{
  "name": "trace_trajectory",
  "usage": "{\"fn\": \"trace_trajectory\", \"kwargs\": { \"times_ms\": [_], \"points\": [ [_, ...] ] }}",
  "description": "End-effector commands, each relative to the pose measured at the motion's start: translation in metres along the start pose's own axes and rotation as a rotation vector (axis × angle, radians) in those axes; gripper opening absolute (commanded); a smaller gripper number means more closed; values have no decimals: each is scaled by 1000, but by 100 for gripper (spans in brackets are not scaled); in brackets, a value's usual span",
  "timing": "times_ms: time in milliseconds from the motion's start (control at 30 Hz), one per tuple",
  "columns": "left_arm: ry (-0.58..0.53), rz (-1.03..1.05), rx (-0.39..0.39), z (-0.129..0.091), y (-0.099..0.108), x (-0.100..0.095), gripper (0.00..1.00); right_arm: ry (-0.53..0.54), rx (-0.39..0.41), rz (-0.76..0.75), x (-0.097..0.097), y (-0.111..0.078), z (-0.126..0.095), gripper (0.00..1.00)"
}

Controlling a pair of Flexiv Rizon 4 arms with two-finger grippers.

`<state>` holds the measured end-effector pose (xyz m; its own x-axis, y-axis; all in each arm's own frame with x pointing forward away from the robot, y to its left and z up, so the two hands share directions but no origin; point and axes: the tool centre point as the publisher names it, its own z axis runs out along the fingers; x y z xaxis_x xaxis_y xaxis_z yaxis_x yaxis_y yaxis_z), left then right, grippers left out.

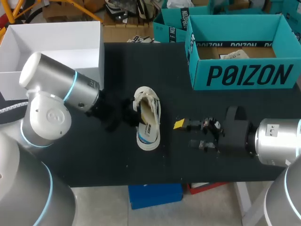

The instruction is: Take the shoe out of the shoebox, open the shoe tongue, remove and reinsert the insole, then place the shoe into the shoebox

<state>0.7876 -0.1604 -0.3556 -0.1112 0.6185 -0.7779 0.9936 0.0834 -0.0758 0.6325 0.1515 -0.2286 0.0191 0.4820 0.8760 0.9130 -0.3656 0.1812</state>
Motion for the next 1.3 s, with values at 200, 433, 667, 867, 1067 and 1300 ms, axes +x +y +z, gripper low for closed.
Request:
{"fn": "trace_trajectory", "kwargs": {
  "times_ms": [200,433,667,867,1067,1300],
  "points": [
    [-96,6,31,-6,-18,-3,0,12,6,-1,-3,0,-11,100],
    [-112,54,25,-8,-24,-11,0,12,6,-1,-3,0,-11,100],
    [-51,52,12,3,-15,-1,0,12,6,-1,-3,0,-11,100],
    [-18,57,-22,3,-3,3,0,12,6,-1,-3,0,-11,100],
    [-5,60,-43,2,9,1,0,12,6,-1,-3,0,-11,100],
    [10,47,-61,7,18,4,0,12,6,-1,-3,0,-11,100]
  ]
}}
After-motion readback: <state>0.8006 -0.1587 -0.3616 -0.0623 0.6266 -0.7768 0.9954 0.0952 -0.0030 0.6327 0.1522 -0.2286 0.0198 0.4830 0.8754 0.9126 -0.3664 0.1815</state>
